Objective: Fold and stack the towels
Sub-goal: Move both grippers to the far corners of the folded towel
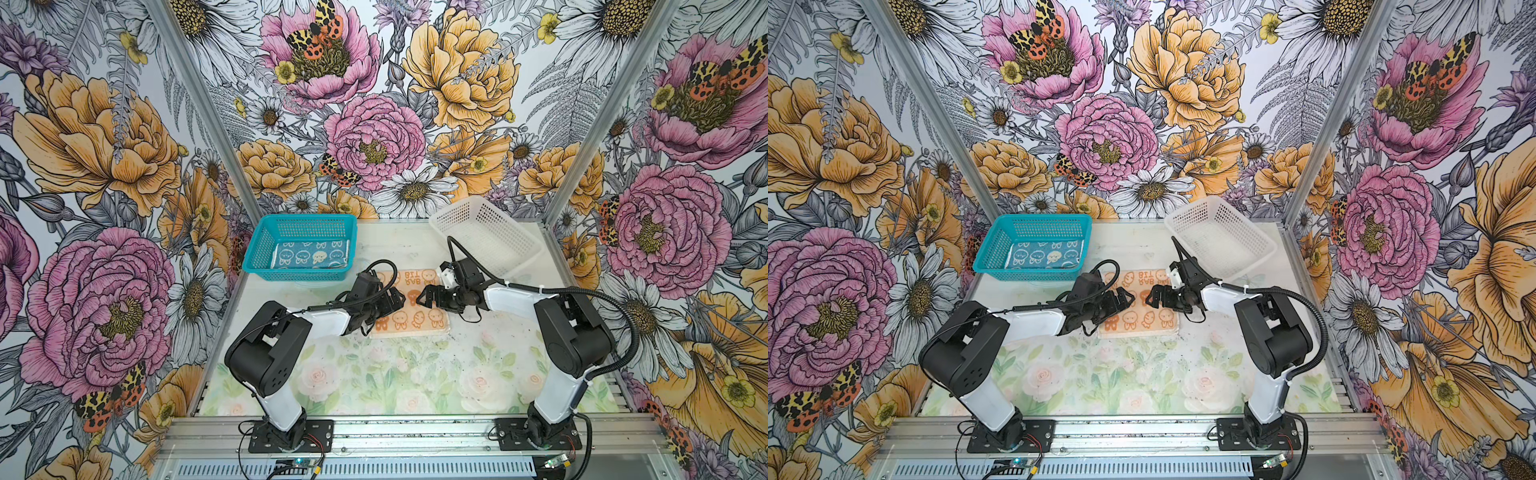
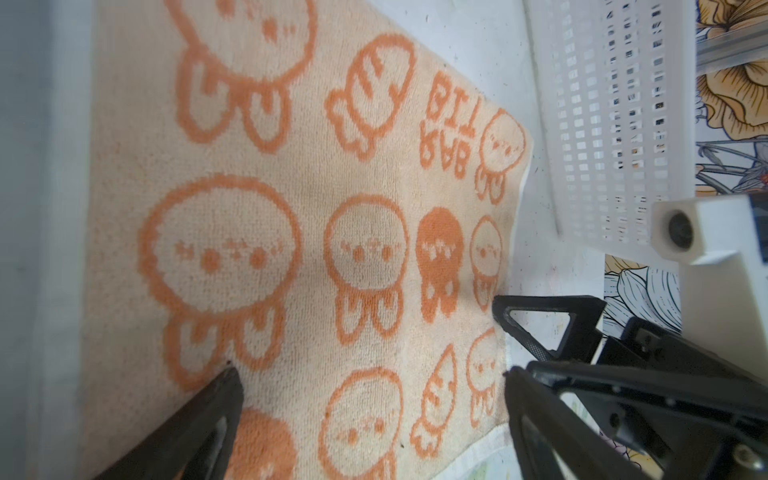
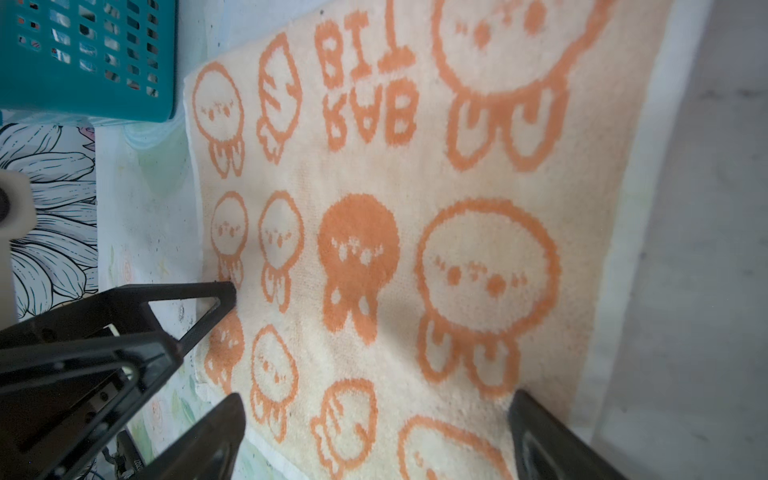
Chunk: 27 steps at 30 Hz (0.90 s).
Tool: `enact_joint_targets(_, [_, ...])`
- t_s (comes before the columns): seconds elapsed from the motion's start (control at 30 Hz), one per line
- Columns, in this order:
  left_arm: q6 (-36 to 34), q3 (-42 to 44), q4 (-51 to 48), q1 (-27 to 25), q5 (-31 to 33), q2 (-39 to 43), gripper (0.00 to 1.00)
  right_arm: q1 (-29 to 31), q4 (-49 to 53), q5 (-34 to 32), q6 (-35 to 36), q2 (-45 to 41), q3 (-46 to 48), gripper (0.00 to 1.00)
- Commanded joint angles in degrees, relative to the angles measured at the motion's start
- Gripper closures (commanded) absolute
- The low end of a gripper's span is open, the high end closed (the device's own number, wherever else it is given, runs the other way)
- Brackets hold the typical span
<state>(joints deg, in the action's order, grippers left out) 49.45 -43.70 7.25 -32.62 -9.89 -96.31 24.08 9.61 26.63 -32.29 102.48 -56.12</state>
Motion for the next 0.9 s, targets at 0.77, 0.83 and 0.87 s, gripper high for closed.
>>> enact_joint_targets(0.77, [-15.7,-14.21,-27.18,4.09,5.57,8.28,0.01,-3.48,17.69,-17.53,13.16,7.11,-18.3,0.18])
enact_joint_targets(0.83, [-15.96,-14.14,-27.19,4.06,5.68,7.93,0.01,-3.54,18.42,-17.94,14.23,9.5,-20.18,0.24])
enact_joint_targets(0.87, [-16.01,-14.13,-27.19,4.08,5.8,7.68,0.01,-3.63,18.57,-18.27,14.51,10.43,-20.91,0.27])
